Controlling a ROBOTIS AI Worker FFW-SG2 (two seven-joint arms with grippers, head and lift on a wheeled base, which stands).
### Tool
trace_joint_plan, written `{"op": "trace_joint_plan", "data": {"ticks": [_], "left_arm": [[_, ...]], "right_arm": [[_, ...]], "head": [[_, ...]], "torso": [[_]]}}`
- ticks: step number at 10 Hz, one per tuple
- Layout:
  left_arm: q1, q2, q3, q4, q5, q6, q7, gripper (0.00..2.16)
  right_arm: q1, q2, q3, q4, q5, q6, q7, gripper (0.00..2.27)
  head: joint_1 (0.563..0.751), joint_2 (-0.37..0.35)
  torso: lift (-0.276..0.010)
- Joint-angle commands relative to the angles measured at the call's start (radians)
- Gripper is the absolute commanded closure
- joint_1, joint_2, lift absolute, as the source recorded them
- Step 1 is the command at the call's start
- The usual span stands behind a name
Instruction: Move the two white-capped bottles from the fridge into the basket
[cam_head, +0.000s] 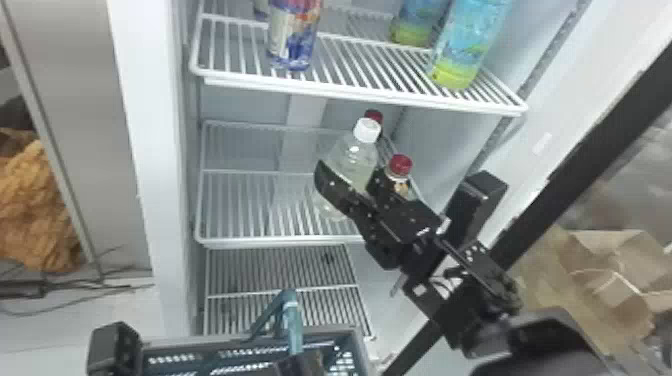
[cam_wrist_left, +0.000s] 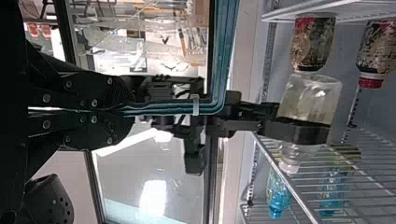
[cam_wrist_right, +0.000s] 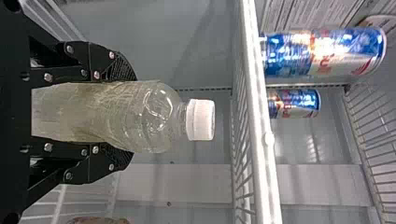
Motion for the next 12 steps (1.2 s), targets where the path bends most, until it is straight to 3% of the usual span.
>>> {"op": "trace_joint_plan", "data": {"ticks": [1,6,9,12], "left_arm": [[0.002,0.0,0.001,0.0,0.0,-0.002,0.0,1.12],[-0.001,0.0,0.005,0.0,0.0,-0.004,-0.001,1.12],[-0.001,0.0,0.005,0.0,-0.002,-0.004,0.0,1.12],[-0.001,0.002,0.005,0.0,-0.002,-0.004,-0.001,1.12]], "right_arm": [[0.06,0.001,0.001,-0.101,-0.004,0.066,0.0,0.81],[0.239,0.021,-0.063,-0.309,-0.006,0.233,0.025,0.8],[0.349,0.03,-0.123,-0.488,-0.016,0.427,0.029,0.8],[0.403,0.037,-0.169,-0.579,-0.046,0.601,0.051,0.8]], "head": [[0.695,-0.34],[0.695,-0.35],[0.695,-0.35],[0.695,-0.35]], "torso": [[-0.26],[-0.26],[-0.26],[-0.26]]}}
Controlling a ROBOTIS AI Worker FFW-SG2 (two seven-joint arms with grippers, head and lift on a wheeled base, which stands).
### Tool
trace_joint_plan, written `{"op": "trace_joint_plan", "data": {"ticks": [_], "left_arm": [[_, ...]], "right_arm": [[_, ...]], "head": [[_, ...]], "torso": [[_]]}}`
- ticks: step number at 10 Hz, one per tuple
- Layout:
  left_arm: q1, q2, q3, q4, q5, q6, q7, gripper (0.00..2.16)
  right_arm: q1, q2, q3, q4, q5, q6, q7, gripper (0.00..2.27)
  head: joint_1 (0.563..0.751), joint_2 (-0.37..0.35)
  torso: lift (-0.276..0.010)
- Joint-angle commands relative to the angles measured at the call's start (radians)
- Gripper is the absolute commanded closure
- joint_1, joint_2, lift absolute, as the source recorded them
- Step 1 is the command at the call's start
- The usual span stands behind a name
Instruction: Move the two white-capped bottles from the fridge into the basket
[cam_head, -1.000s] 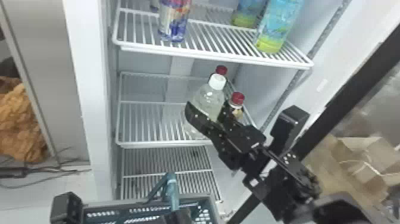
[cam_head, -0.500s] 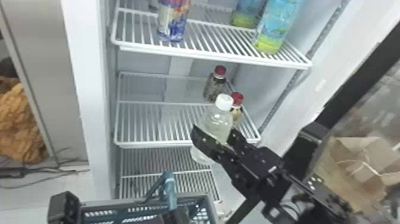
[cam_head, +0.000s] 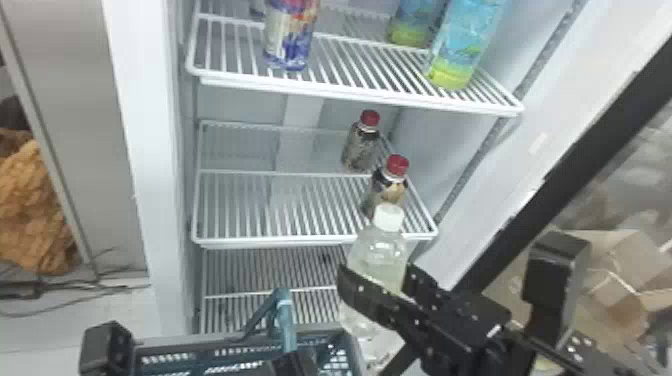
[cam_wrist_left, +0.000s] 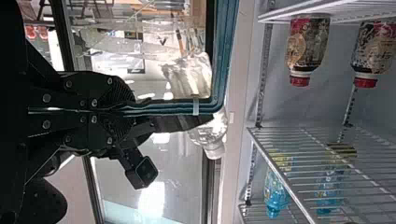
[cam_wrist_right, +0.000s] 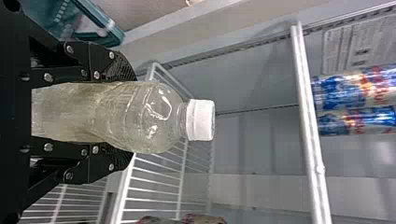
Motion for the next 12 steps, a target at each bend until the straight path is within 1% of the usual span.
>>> {"op": "trace_joint_plan", "data": {"ticks": [1,4,5,6,9,11,12], "left_arm": [[0.002,0.0,0.0,0.0,0.0,0.0,-0.001,1.12],[0.002,0.0,0.0,0.0,-0.002,0.0,-0.001,1.12],[0.002,0.0,0.0,0.0,-0.002,0.0,-0.001,1.12],[0.002,0.0,0.0,0.0,-0.002,0.0,-0.001,1.12],[0.002,0.0,0.0,0.0,-0.002,0.0,0.001,1.12],[0.002,0.0,0.0,0.0,-0.002,0.0,0.001,1.12],[0.002,0.0,0.0,0.0,-0.002,0.0,0.001,1.12]], "right_arm": [[0.031,0.002,-0.013,-0.054,-0.023,0.102,-0.003,0.8],[0.05,0.011,-0.041,-0.068,-0.071,0.303,-0.052,0.8],[0.05,0.013,-0.043,-0.068,-0.093,0.326,-0.059,0.8],[0.05,0.014,-0.045,-0.068,-0.139,0.35,-0.065,0.8],[0.045,0.014,-0.039,-0.068,-0.207,0.394,-0.083,0.8],[0.043,0.013,-0.035,-0.068,-0.249,0.451,-0.101,0.8],[0.038,0.013,-0.033,-0.068,-0.251,0.461,-0.105,0.79]], "head": [[0.695,-0.35],[0.695,-0.35],[0.695,-0.35],[0.695,-0.35],[0.695,-0.35],[0.695,-0.35],[0.695,-0.35]], "torso": [[-0.26],[-0.26],[-0.26],[-0.26],[-0.26],[-0.26],[-0.26]]}}
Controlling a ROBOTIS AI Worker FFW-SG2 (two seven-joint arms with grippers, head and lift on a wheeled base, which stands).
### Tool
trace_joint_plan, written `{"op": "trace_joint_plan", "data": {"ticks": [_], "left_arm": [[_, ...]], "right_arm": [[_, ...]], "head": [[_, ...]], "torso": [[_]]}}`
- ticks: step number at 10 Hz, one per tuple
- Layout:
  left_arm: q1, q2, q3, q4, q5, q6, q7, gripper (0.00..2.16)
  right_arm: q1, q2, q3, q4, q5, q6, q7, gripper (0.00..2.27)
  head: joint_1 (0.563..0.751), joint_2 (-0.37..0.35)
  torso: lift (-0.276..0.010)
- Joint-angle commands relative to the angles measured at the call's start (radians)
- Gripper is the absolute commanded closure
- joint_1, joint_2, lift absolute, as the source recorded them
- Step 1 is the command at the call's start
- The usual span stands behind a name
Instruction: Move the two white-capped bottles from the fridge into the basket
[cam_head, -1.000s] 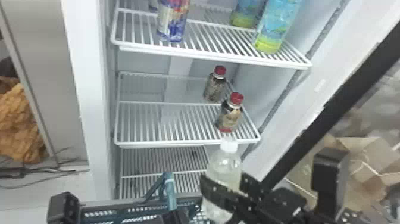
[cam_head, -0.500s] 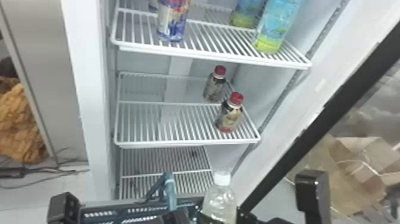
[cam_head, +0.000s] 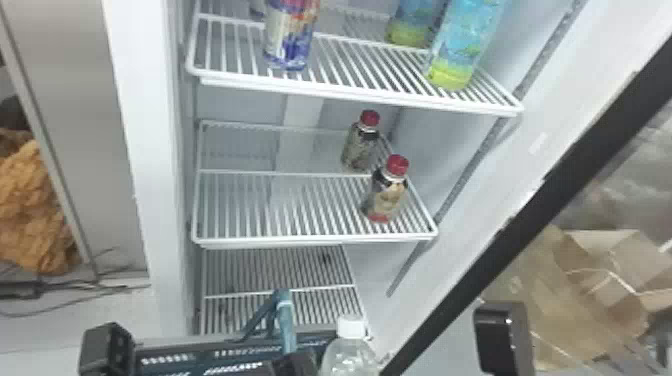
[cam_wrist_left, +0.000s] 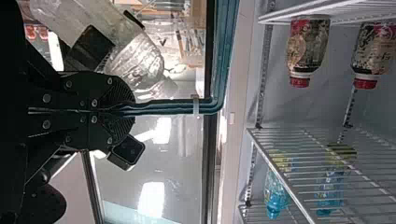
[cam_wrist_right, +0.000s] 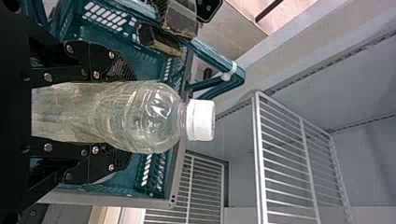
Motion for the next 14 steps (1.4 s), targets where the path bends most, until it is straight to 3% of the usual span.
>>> {"op": "trace_joint_plan", "data": {"ticks": [1,3,7,10,12,14], "left_arm": [[0.0,0.0,0.002,0.0,0.0,0.0,0.0,1.12],[0.0,0.0,0.002,0.0,0.0,0.0,-0.001,1.12],[0.002,0.0,0.004,0.0,0.002,0.0,0.0,1.12],[0.007,0.0,0.006,0.0,0.002,-0.002,0.0,1.12],[0.007,-0.002,0.004,0.0,0.004,-0.002,0.0,1.12],[0.007,-0.002,0.004,0.0,0.004,-0.002,-0.001,1.12]], "right_arm": [[-0.005,-0.001,0.001,-0.005,-0.009,0.007,0.0,0.75],[-0.008,0.0,0.001,-0.005,-0.005,-0.011,0.002,0.54],[-0.005,0.006,0.003,-0.005,0.099,-0.15,0.005,0.53],[0.002,0.022,-0.003,0.0,0.191,-0.403,0.003,0.53],[0.012,0.036,0.005,0.113,0.151,-0.752,0.003,0.53],[0.007,0.039,0.029,0.209,0.163,-0.965,-0.014,0.51]], "head": [[0.695,-0.35],[0.695,-0.35],[0.695,-0.35],[0.695,-0.35],[0.695,-0.35],[0.695,-0.35]], "torso": [[-0.26],[-0.26],[-0.26],[-0.26],[-0.26],[-0.26]]}}
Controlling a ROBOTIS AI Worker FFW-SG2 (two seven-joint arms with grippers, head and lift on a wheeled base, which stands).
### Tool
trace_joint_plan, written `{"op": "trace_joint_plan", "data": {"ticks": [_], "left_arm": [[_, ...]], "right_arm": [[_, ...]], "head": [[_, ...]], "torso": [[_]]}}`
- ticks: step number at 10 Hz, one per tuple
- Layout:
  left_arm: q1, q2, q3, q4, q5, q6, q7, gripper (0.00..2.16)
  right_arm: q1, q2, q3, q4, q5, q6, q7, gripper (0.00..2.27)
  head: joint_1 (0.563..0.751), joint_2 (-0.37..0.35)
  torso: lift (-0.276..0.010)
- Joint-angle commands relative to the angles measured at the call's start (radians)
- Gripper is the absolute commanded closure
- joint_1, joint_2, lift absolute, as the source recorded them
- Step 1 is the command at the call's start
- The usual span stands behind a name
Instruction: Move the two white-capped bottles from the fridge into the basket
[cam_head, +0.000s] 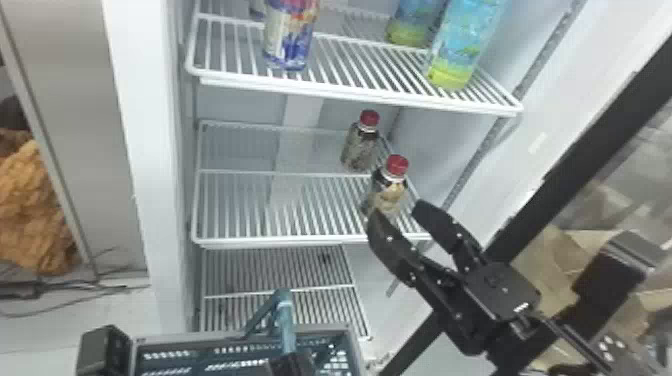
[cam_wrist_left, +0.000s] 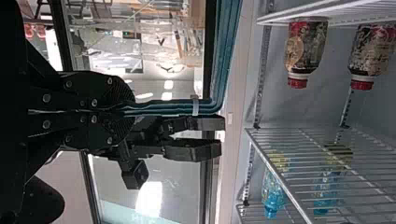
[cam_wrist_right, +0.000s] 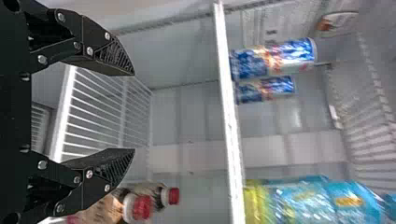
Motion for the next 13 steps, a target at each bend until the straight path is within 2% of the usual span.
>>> {"op": "trace_joint_plan", "data": {"ticks": [1,6,13], "left_arm": [[0.0,0.0,0.002,0.0,0.0,0.0,0.0,1.12],[-0.002,0.0,-0.004,0.0,0.0,0.0,0.0,1.12],[-0.005,0.005,-0.014,0.0,0.0,0.005,0.0,1.12]], "right_arm": [[-0.005,0.0,0.017,0.061,0.009,-0.107,-0.012,0.51],[-0.024,0.003,0.086,0.201,0.059,-0.318,-0.086,0.51],[0.057,0.003,0.126,0.171,0.077,-0.342,-0.181,0.51]], "head": [[0.695,-0.35],[0.695,-0.35],[0.695,-0.35]], "torso": [[-0.26],[-0.26],[-0.26]]}}
